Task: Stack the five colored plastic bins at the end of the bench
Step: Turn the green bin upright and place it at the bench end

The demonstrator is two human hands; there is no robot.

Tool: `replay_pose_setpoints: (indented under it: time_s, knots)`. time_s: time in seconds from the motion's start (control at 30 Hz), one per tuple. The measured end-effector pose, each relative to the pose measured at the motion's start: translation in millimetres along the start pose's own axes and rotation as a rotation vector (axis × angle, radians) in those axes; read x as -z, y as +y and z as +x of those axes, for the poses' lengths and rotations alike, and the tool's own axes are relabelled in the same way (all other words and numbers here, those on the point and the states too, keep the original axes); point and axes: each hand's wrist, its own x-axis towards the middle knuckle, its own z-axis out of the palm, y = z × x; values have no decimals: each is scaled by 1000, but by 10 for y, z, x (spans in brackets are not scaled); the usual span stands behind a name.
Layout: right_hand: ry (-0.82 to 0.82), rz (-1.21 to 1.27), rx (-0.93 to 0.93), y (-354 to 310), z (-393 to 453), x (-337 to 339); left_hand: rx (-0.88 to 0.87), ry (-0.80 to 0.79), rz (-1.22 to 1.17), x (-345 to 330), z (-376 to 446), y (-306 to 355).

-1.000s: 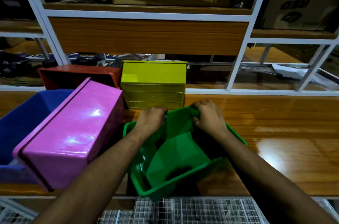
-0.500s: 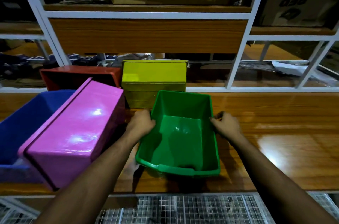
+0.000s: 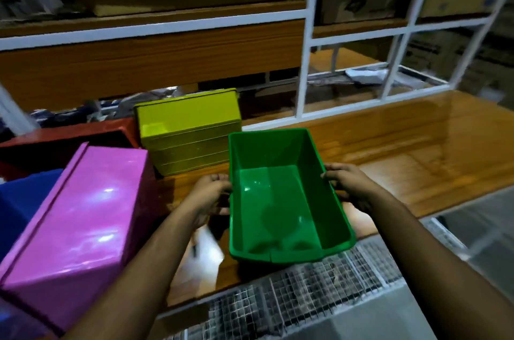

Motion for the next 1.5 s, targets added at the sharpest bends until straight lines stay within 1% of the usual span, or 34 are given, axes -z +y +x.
replay_pose_setpoints:
  time_s: [0.17,0.3,0.4,0.5,0.67,0.8,1.03,1.13,1.3,1.5]
  knots:
    - [95,107,-87,255,-397,789,-55,-169,10,-756,60,169]
    - [226,230,-69,453,-802,1569,-92,-281,36,-1610,43,322]
    - [353,341,-13,642,-1081,2242,-108,-379,44,-2396,21,412]
    - [475,400,14,840,-1302,2931,-111,-466,64,-3225,5,493]
    - [627,391,-3,1121,-1560,4138,-120,-566,81,-4657,-150,619]
    - [700,400,6,1172,-1722,4946,-137,-590,99,-5597,-233,801]
    - [755,461,27,1272,-1738,6085,-132,-668,124,-6817,-175,998]
    - [727,465,19,1344,-1594,6534,-110,-682,91,-7242,-3,1042]
    - [697,461,4,1337,-1129,7359,-77,-715,28,-7925,495,1154]
    - [616,410,-18,1156,-278,8367,-40,-634,-48,-8704,1158,1447]
